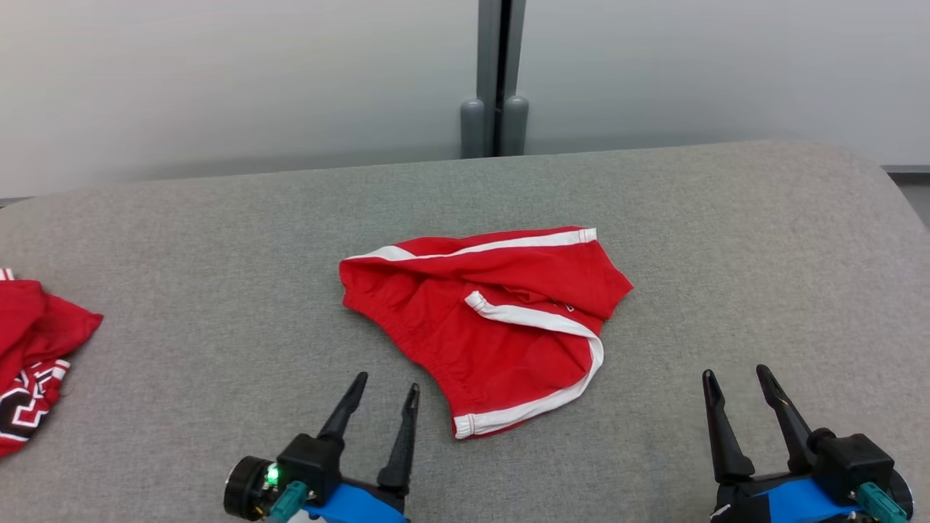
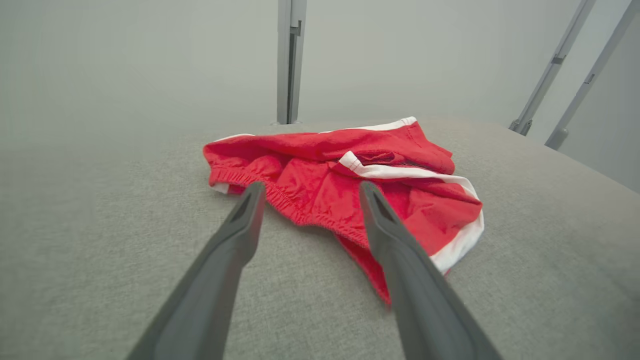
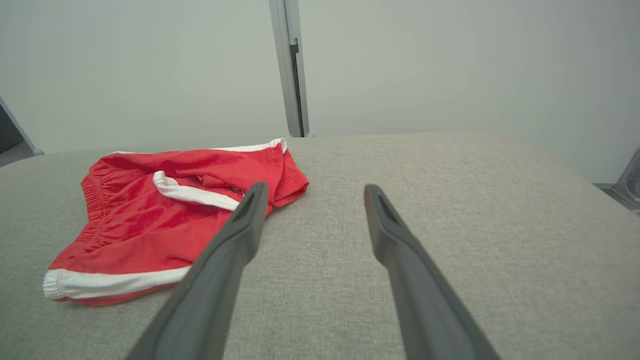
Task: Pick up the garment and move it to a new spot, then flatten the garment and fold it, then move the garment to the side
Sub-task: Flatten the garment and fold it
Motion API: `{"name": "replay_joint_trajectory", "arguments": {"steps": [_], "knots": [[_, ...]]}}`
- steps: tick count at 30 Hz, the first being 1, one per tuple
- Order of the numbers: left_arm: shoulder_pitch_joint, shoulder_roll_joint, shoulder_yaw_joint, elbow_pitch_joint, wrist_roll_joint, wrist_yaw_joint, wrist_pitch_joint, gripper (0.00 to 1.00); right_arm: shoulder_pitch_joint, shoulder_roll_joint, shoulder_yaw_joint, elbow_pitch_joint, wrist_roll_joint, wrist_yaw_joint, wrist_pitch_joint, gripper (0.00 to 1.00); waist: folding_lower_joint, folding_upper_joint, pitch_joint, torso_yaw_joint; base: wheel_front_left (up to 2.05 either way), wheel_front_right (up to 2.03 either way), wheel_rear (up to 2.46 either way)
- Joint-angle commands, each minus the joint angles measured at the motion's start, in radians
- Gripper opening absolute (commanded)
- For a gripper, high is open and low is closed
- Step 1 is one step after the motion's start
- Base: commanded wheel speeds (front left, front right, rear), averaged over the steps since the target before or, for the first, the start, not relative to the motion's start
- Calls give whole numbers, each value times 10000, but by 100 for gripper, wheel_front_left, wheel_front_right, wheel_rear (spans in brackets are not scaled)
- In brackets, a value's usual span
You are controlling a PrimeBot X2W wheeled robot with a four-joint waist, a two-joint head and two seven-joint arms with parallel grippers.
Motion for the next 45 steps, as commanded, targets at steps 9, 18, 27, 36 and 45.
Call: {"name": "replay_joint_trajectory", "arguments": {"steps": [9, 18, 27, 36, 45], "knots": [[-788, 11, -2052, 1604, -559, -60, -51, 100, -343, -10, 77, -14, 175, 5, -32, 100, -1, 0, 463, -692, 0, 0, 0], [-1529, 77, -2663, 2727, -1130, -63, -51, 100, -478, -10, 74, -74, 234, 5, -32, 100, -1, 0, 814, -973, 0, 0, 0], [-1742, 64, -2268, 2884, -1035, -54, -51, 100, -452, -10, 32, -11, 256, 5, -32, 100, -1, 0, 840, -903, 0, 0, 0], [-1189, 136, -1969, 2720, -774, -52, -51, 100, -351, -9, 63, 65, 345, 3, -32, 100, -1, 0, 722, -804, 0, 0, 0], [-1491, 81, -2721, 2813, -1082, -62, -51, 100, -450, -11, 195, 161, 414, 5, -32, 100, -1, 0, 757, -905, 0, 0, 0]]}}
